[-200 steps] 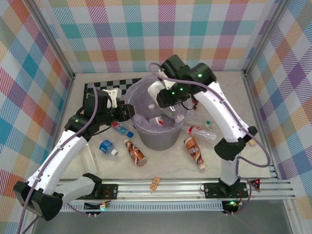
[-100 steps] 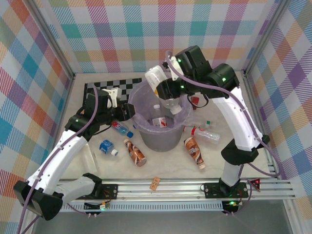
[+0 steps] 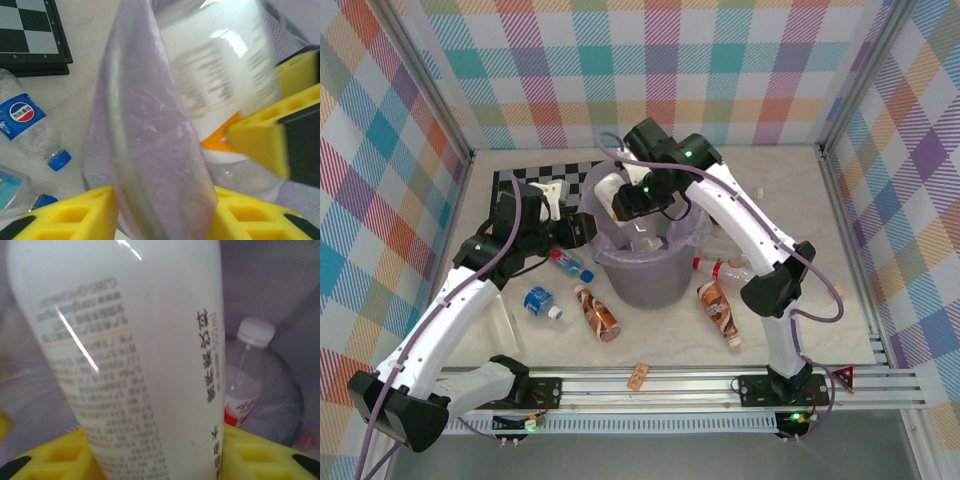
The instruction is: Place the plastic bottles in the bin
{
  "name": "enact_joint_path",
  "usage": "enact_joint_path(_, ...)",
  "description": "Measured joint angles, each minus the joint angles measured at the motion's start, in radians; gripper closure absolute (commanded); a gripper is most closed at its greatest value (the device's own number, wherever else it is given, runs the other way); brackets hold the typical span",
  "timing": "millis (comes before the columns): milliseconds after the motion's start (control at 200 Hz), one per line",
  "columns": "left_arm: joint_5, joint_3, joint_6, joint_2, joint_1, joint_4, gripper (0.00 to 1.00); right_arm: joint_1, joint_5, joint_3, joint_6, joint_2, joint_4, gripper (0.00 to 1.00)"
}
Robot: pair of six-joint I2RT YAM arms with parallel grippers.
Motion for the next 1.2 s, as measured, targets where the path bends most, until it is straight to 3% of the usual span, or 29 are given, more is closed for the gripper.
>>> enact_joint_path(165, 0.000, 0.000, 0.000, 0.000, -0.001, 0.003, 0.55, 0.000, -0.010, -0.174, 0.027, -0.002, 0.043, 0.52)
enact_joint_path(330, 0.000, 0.000, 0.000, 0.000, -0.001, 0.002, 0.55, 0.000, -0.012, -0.277, 0.055, -0.004, 0.082, 0.34)
enact_joint_path(510, 0.000, 0.000, 0.000, 0.000, -0.001, 0.002, 0.55, 0.000, -0.013, -0.264, 0.062, -0.039, 0.092, 0.23)
enact_joint_path(725, -0.008, 0.004, 0.001, 0.000, -0.001, -0.002, 0.51, 0.000, -0.001, -0.113, 0.049, -0.110, 0.061, 0.13)
enact_joint_path(1025, -0.014, 0.119, 0.013, -0.002, -0.001, -0.087, 0.46, -0.027, 0.030, 0.002, 0.068, -0.348, -0.029, 0.15)
enact_joint_path(1095, -0.011, 0.132, 0.012, -0.008, -0.001, -0.098, 0.48, -0.081, 0.023, -0.034, 0.080, -0.436, -0.037, 0.20)
enact_joint_path(1200, -0.001, 0.132, 0.011, -0.022, -0.001, -0.110, 0.53, -0.249, -0.039, -0.218, 0.109, -0.611, -0.018, 0.29)
